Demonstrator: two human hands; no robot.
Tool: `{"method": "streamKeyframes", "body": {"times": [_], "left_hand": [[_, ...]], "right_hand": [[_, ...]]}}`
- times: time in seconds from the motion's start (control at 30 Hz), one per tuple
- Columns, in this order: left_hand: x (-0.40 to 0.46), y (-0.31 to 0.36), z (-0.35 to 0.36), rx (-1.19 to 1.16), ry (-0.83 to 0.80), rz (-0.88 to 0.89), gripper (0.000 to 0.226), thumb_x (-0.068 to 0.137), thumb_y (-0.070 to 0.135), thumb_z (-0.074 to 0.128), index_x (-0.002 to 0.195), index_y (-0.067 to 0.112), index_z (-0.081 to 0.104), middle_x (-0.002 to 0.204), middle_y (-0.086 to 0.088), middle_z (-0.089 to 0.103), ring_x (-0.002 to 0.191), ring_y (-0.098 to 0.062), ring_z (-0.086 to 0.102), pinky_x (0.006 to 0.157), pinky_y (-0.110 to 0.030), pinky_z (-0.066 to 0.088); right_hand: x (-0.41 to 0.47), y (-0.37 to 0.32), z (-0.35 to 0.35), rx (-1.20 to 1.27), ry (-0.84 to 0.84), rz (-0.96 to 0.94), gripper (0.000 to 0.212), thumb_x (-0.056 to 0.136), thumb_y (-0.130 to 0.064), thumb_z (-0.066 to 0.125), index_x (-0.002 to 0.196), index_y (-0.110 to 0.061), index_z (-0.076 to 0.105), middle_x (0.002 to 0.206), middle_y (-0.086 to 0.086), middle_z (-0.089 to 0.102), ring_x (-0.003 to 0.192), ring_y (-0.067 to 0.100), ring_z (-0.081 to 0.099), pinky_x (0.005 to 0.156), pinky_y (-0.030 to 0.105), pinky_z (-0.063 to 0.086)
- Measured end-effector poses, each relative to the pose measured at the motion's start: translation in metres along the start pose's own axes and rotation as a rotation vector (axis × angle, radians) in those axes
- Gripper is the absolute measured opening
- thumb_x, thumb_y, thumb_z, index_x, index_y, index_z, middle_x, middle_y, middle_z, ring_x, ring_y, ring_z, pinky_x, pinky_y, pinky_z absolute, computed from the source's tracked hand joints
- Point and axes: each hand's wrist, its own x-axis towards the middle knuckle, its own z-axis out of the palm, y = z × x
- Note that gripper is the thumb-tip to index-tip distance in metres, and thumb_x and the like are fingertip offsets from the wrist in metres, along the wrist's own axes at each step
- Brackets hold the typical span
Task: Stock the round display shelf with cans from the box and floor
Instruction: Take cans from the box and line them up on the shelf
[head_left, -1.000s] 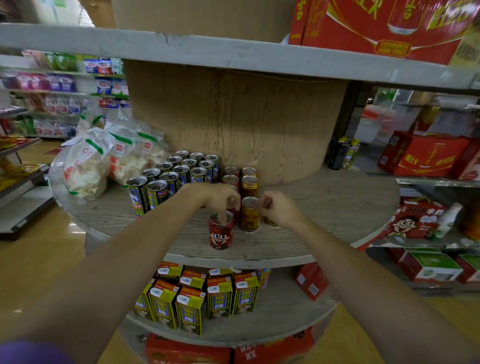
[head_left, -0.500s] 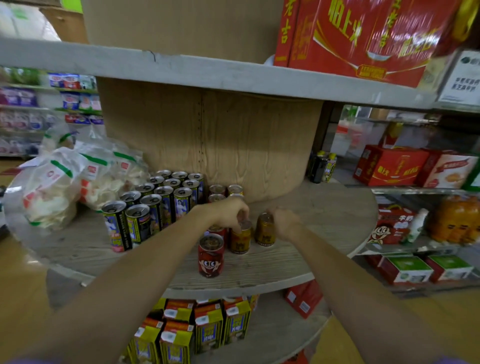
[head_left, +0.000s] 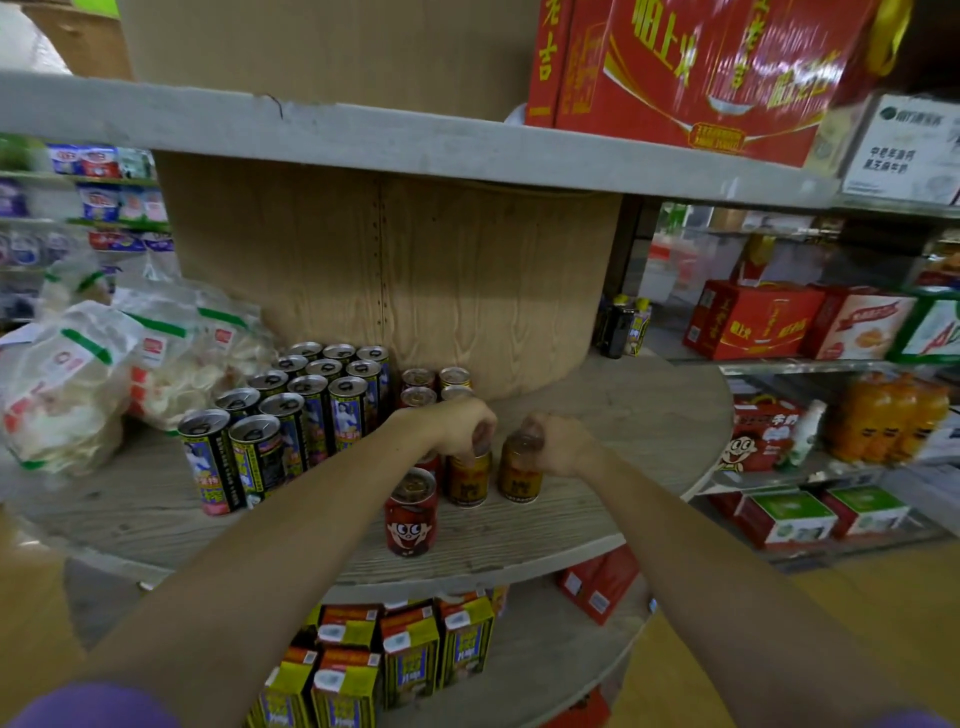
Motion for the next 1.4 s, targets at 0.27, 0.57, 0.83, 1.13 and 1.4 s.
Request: {"method": "streamKeyframes", "body": {"times": [0.27, 0.57, 0.83, 1.13, 1.4], "left_hand": [[0.001, -0.005, -0.001, 0.094, 0.08, 0.052, 0.015, 0.082, 0.004, 0.068, 0.095, 0.009, 0.063, 0.098, -0.008, 0.06, 0.084, -0.021, 0.057, 0.07, -0.033, 0.047], [0.014, -0.021, 0.002, 0.15, 0.134, 0.016, 0.012, 0.08, 0.008, 0.066, 0.089, 0.014, 0.061, 0.096, -0.005, 0.06, 0.086, -0.024, 0.058, 0.075, -0.042, 0.051], [0.036, -0.045, 0.001, 0.135, 0.209, -0.034, 0.022, 0.078, 0.015, 0.074, 0.07, 0.024, 0.056, 0.084, -0.001, 0.058, 0.078, -0.024, 0.059, 0.069, -0.041, 0.053], [0.042, -0.057, -0.017, 0.016, 0.052, -0.081, 0.018, 0.08, 0.004, 0.073, 0.088, 0.02, 0.07, 0.093, 0.005, 0.066, 0.089, -0.015, 0.064, 0.08, -0.037, 0.056], [0.046, -0.049, -0.024, -0.037, 0.093, -0.082, 0.023, 0.08, 0.006, 0.071, 0.078, 0.029, 0.067, 0.097, 0.004, 0.066, 0.092, -0.014, 0.062, 0.086, -0.039, 0.056]], "right_hand": [[-0.018, -0.02, -0.003, 0.125, -0.211, -0.087, 0.064, 0.068, -0.022, 0.089, 0.121, -0.01, 0.053, 0.106, -0.001, 0.056, 0.099, 0.016, 0.056, 0.077, 0.026, 0.046], [-0.014, -0.035, 0.008, 0.147, -0.218, -0.081, 0.06, 0.079, -0.008, 0.079, 0.13, -0.008, 0.048, 0.119, 0.003, 0.055, 0.106, 0.014, 0.052, 0.069, 0.012, 0.041], [0.007, -0.045, 0.021, 0.125, -0.101, -0.065, 0.057, 0.081, -0.018, 0.078, 0.128, -0.005, 0.05, 0.126, 0.012, 0.057, 0.115, 0.025, 0.055, 0.092, 0.032, 0.045], [0.021, -0.042, 0.013, 0.159, -0.21, -0.078, 0.036, 0.075, -0.014, 0.084, 0.106, -0.008, 0.067, 0.102, 0.007, 0.072, 0.101, 0.021, 0.065, 0.087, 0.034, 0.051], [0.015, -0.037, 0.019, 0.3, -0.186, -0.073, 0.038, 0.075, -0.012, 0.083, 0.107, -0.012, 0.063, 0.109, 0.009, 0.069, 0.106, 0.021, 0.063, 0.097, 0.037, 0.051]]}}
